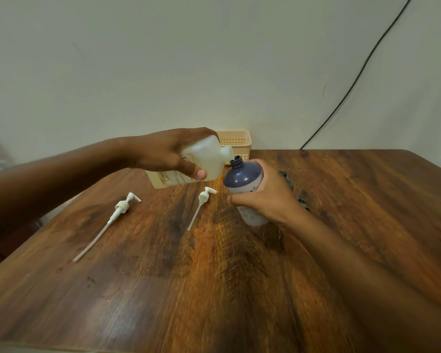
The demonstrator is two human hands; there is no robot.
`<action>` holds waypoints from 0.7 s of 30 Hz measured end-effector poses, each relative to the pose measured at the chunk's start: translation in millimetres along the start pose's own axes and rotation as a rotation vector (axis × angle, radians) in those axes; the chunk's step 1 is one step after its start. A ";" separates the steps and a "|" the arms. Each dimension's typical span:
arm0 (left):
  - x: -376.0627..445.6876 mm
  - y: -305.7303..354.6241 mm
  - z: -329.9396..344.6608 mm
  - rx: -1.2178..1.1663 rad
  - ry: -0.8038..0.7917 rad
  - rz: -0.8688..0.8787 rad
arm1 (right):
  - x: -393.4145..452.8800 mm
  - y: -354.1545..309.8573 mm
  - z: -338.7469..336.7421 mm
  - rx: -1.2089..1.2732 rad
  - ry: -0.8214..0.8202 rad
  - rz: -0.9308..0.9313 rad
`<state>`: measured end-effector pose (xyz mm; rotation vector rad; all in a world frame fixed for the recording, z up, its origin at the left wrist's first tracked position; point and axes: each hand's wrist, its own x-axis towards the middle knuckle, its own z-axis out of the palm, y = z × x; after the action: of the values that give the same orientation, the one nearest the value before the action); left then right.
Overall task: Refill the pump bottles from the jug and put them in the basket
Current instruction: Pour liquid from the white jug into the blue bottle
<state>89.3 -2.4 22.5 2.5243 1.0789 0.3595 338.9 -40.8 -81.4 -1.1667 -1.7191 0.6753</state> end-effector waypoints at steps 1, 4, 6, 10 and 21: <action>0.0 0.6 -0.3 0.000 0.000 0.000 | 0.0 -0.1 0.3 0.000 0.004 -0.002; 0.3 1.2 -1.2 0.005 -0.005 0.000 | 0.4 0.1 1.5 -0.005 0.016 -0.005; 0.2 1.9 -2.1 0.005 -0.008 -0.001 | 0.3 -0.3 1.7 -0.004 0.017 -0.004; 0.1 4.6 -4.3 0.015 -0.014 -0.003 | -1.1 -2.8 0.8 -0.008 0.022 -0.013; 0.3 7.1 -8.4 0.021 -0.017 0.006 | -2.3 -5.3 0.4 0.000 0.034 -0.011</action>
<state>90.9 -4.8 33.1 2.5442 1.0749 0.3300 336.7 -45.0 -78.1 -1.1620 -1.6960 0.6448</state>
